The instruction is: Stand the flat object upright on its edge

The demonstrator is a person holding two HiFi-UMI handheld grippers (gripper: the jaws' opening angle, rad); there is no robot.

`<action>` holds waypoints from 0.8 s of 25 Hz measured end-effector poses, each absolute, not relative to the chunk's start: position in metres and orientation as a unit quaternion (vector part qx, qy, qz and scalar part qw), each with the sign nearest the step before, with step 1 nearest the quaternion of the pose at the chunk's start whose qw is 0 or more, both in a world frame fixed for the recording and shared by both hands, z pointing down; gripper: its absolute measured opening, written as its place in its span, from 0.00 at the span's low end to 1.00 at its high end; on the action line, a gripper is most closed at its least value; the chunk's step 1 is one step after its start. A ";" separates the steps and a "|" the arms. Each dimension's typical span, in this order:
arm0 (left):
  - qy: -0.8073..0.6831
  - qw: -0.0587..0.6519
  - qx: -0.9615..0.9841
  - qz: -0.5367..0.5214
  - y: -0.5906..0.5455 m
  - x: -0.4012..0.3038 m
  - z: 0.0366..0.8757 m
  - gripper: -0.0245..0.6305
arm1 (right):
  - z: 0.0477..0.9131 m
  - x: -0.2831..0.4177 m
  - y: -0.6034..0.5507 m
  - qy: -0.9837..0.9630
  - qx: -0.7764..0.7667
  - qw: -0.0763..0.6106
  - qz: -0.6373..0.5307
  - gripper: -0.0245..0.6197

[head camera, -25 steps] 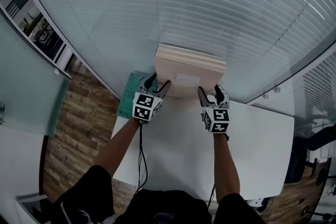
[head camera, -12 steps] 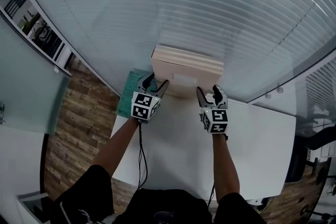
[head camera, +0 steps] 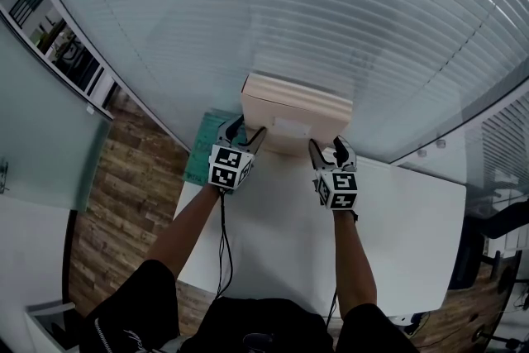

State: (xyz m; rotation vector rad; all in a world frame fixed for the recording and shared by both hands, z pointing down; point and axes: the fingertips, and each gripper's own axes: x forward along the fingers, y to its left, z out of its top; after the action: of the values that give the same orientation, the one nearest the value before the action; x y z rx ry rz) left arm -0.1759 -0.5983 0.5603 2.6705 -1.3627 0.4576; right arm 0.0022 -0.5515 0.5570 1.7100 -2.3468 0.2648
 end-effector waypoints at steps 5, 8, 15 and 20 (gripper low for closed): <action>-0.448 0.054 0.878 0.160 -0.596 -0.176 0.561 0.45 | 0.559 0.002 -0.551 -0.802 0.578 0.117 0.096 0.48; -0.446 0.066 0.878 0.162 -0.594 -0.177 0.562 0.45 | 0.559 0.004 -0.550 -0.805 0.572 0.116 0.106 0.48; -0.458 0.084 0.871 0.159 -0.590 -0.186 0.560 0.45 | 0.558 0.008 -0.547 -0.808 0.565 0.102 0.131 0.48; -0.461 0.085 0.870 0.153 -0.586 -0.191 0.552 0.45 | 0.553 0.012 -0.542 -0.807 0.566 0.099 0.133 0.48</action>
State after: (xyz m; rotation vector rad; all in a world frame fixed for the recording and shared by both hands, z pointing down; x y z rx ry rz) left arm -0.1909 -0.5864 0.5521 2.5948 -1.3747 0.4553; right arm 0.0116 -0.5421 0.5533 1.6759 -2.3883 0.3938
